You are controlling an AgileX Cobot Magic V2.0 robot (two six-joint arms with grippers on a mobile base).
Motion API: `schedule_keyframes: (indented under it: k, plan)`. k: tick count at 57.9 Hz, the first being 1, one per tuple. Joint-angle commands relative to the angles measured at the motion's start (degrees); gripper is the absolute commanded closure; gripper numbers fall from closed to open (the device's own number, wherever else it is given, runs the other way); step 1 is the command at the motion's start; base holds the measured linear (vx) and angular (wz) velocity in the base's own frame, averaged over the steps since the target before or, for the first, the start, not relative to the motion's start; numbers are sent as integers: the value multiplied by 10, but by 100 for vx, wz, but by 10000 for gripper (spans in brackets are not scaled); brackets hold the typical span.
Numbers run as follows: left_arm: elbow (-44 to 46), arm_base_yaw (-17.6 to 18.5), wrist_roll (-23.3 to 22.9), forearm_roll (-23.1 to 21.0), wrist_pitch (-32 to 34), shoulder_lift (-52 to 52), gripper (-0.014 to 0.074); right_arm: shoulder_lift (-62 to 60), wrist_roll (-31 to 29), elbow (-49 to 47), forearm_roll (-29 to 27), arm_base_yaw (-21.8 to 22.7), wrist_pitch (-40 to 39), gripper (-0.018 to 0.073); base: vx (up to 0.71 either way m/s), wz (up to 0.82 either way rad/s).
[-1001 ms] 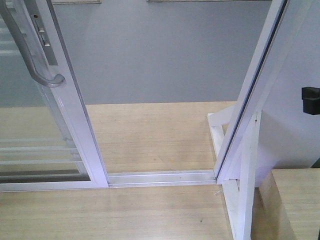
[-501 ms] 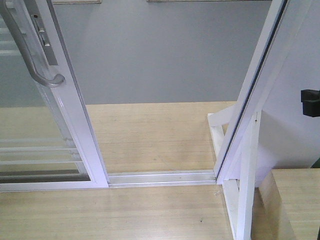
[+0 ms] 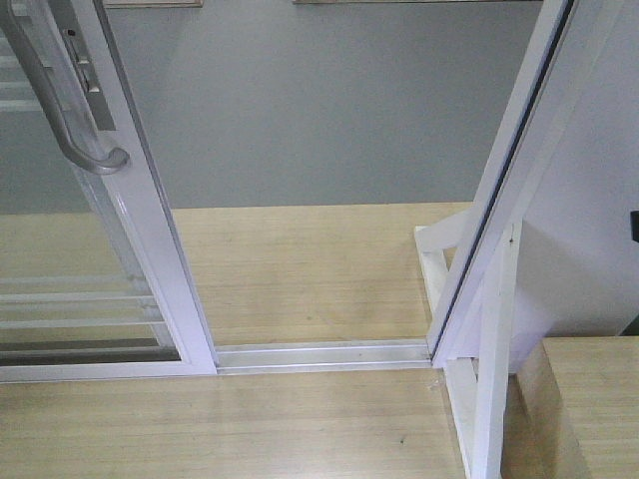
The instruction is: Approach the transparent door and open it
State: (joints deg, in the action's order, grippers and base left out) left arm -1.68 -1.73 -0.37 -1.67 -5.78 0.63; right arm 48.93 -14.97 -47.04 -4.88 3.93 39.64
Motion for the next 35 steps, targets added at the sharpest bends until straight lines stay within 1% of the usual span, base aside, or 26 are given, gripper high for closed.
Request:
schedule_keyframes:
  k: [1, 3, 4, 5, 10, 14, 15, 20, 29, 32, 35]
  plan:
    - [-10, 5, -6, -2, 47, 8, 603, -46, 66, -15, 54, 2, -23, 452, 0, 0]
    - [-10, 5, -6, -2, 47, 8, 603, -71, 104, -7, 63, 2, -21, 524, 0, 0]
    - [-10, 5, -6, -2, 47, 8, 603, -80, 116, -2, 64, 2, -22, 536, 0, 0]
    - [-10, 5, -6, -2, 47, 8, 603, -94, 133, 8, 67, 2, -29, 567, 0, 0]
    - [-10, 5, -6, -2, 47, 8, 603, -151, 187, 72, 81, 2, -72, 572, 0, 0]
    - [-10, 5, -6, -2, 47, 8, 603, -198, 206, 134, 84, 2, -124, 571, 0, 0]
    - [-10, 5, -6, -2, 47, 8, 603, -213, 207, 147, 84, 2, -129, 571, 0, 0]
    - [-10, 5, -6, -2, 47, 8, 603, -272, 207, 226, 75, 2, -208, 571, 0, 0]
    - [-10, 5, -6, -2, 47, 8, 603, -372, 205, 363, 71, 2, -378, 571, 0, 0]
    - [-10, 5, -6, -2, 47, 8, 603, -399, 205, 403, 66, 2, -422, 569, 0, 0]
    - [-10, 5, -6, -2, 47, 8, 603, -421, 205, 433, 61, 2, -447, 569, 0, 0]
